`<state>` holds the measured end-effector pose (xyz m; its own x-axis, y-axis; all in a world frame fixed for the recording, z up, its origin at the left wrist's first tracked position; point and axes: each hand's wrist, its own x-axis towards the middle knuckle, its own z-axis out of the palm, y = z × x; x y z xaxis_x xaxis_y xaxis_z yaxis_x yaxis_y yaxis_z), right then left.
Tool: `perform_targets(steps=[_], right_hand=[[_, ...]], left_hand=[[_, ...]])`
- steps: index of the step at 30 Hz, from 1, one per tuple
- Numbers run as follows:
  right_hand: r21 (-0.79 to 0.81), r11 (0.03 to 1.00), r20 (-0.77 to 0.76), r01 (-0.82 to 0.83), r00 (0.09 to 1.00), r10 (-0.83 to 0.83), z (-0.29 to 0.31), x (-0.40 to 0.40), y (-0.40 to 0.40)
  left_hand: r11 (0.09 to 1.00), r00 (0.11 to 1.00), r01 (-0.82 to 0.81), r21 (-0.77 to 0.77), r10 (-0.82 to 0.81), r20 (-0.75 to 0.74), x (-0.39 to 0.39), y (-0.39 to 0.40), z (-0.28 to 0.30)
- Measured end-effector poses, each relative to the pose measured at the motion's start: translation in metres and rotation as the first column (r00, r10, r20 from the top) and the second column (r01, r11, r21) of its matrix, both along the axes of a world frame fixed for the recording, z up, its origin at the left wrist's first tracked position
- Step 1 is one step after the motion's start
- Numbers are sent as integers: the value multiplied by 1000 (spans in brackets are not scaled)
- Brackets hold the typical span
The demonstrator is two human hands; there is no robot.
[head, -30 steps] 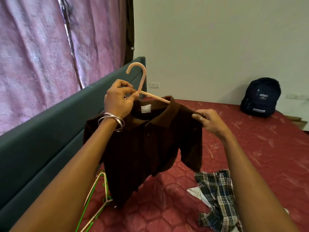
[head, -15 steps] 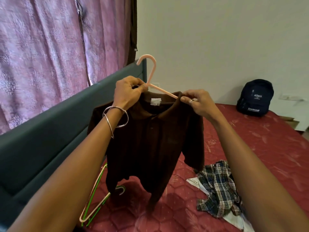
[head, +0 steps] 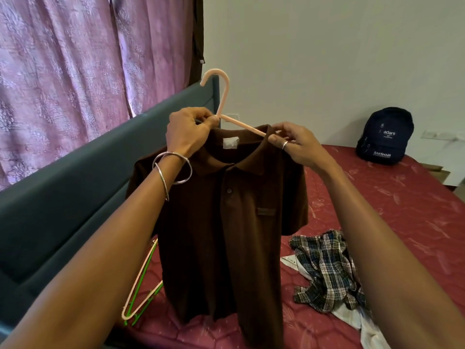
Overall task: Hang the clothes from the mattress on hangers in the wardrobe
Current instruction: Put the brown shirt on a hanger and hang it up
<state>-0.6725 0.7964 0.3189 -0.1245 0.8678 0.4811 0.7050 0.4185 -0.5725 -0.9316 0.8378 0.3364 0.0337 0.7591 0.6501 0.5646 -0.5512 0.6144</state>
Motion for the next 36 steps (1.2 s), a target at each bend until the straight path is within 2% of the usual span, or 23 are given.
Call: perform_targets(steps=[2,6,8,10,13,17,19,21,23,26,30,33,36], right_hand=[[6,999,51,-37,998,37,3,-5,7],[56,997,47,-61,997,59,18,-11,26],[61,989,62,-136,989,132,32,-22,36],[92,966,-29,-241,969,245,41,-39,45],[117,946,-283,-301,903,323,44,-51,59],[91,955,-336,-283,894,297,35,-46,70],[102,963,-382,-250,884,270,33,-38,76],[94,968,-448,-231,859,249,35,-29,82],[75,969,-475,-236,846,243,39,-20,87],[57,961,-460,-271,847,266,42,-11,92],[51,951,-422,-305,856,297,37,1,97],[45,935,-408,-352,848,339,31,6,97],[92,952,-501,-292,812,298,28,7,101]], left_hand=[[999,1000,18,28,-17,-24,8,2,1],[998,998,13,66,-9,-61,12,10,2],[998,995,-2,63,8,-96,15,14,2],[999,991,3,51,4,-137,21,16,1],[999,984,9,45,-1,-176,24,18,-5],[999,984,45,-4,-45,-172,15,17,-15],[999,948,-53,-2,49,-313,3,17,-29],[976,872,-211,45,209,-442,-10,14,-50],[941,846,-298,159,337,-412,-18,13,-66],[920,844,-279,274,371,-387,-19,17,-65],[960,802,-207,188,276,-529,-22,24,-43],[984,830,-180,7,155,-536,-32,28,-32],[983,850,-104,-150,10,-526,-32,27,-22]])
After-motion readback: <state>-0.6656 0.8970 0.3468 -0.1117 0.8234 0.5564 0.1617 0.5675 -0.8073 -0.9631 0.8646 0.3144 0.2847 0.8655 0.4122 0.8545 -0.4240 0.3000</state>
